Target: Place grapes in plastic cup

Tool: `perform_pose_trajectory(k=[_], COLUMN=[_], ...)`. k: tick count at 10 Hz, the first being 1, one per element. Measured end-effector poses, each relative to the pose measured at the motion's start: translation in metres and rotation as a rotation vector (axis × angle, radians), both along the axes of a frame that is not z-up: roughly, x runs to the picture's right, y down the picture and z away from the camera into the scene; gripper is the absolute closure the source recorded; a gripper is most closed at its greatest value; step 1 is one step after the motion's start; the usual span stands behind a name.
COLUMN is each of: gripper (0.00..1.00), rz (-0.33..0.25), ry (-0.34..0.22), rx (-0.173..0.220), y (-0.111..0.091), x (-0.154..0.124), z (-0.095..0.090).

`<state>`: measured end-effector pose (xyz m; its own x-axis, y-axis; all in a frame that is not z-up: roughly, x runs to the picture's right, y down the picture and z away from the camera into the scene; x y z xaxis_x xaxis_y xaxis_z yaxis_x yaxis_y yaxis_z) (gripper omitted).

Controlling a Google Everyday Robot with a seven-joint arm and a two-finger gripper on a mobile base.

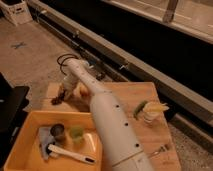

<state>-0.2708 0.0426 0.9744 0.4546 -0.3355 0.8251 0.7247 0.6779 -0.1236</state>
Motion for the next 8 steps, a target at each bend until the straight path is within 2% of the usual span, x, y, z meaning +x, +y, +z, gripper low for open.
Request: perform_pose_trajectory(k=[2, 3, 7, 8], gripper=[0.95, 1.0, 1.0, 1.0], rz=[-0.017, -0.026, -0.028, -0.033], ry=[-0.005, -0.006, -0.004, -0.003], rx=[0.005, 0.011, 0.009, 0.021], y=[0.0051, 0.0086, 0.009, 0.0079], x=[-0.006, -0.0098, -0.0084, -0.0087], z=[-0.0002, 0.0001, -0.0012, -0.0038])
